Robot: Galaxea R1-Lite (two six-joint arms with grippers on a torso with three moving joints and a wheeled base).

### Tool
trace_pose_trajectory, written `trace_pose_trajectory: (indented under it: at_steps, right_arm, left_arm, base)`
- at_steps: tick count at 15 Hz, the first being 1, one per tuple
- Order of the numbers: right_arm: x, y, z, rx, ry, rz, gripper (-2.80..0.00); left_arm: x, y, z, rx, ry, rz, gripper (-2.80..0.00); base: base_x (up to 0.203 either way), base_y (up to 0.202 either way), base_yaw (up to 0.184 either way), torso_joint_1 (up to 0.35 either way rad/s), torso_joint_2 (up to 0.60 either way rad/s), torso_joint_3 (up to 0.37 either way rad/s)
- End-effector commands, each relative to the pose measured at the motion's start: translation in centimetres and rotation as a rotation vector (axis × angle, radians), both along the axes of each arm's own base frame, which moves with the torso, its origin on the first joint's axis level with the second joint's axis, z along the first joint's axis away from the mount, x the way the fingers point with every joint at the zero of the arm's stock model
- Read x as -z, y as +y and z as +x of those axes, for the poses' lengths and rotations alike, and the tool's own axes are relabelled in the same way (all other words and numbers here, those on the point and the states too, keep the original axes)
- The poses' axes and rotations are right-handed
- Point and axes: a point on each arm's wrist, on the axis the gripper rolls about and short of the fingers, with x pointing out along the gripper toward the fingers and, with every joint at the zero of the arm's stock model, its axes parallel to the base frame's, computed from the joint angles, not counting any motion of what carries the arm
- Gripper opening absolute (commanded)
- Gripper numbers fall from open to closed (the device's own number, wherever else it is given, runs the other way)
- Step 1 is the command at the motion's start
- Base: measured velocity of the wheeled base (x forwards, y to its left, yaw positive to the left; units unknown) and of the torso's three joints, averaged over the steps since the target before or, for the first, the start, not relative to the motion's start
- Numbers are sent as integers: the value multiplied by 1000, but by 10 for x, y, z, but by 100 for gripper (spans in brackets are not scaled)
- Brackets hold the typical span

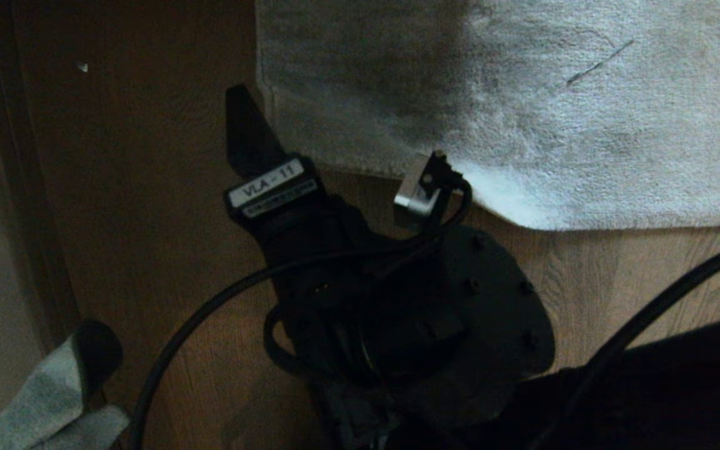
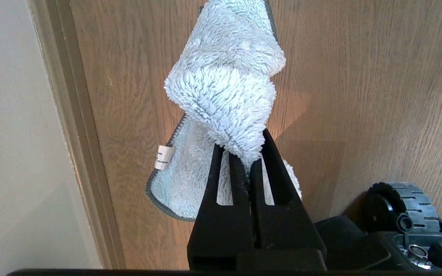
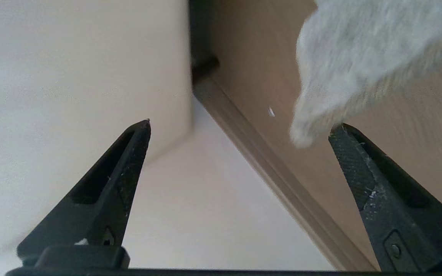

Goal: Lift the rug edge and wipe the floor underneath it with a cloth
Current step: Lay down the carpet

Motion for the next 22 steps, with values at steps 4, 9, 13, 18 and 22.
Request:
trace_pose_trajectory:
  at_steps: [4, 9, 13, 18, 22]
  right_arm:
    - [20, 9, -13, -32, 14, -20, 0]
    - [52, 2, -15, -25, 51, -159, 0]
    - [66, -14, -19, -17, 74, -248, 0]
    - [75, -30, -16, 13, 89, -317, -280]
    - [82, -60, -2, 87, 105, -401, -280]
  left_arm:
    - [0, 0, 0, 0, 1, 0, -280]
    - [0, 0, 0, 0, 1, 0, -280]
    - [0, 0, 0, 0, 1, 0, -280]
    - [0, 0, 0, 0, 1, 0, -280]
    - [0, 0, 0, 0, 1, 0, -280]
  base:
    - [0, 0, 0, 0, 0, 0]
    - [0, 0, 0, 0, 0, 0]
    - [0, 0, 0, 0, 0, 0]
    - [0, 0, 0, 0, 0, 0]
    - [0, 0, 0, 0, 0, 0]
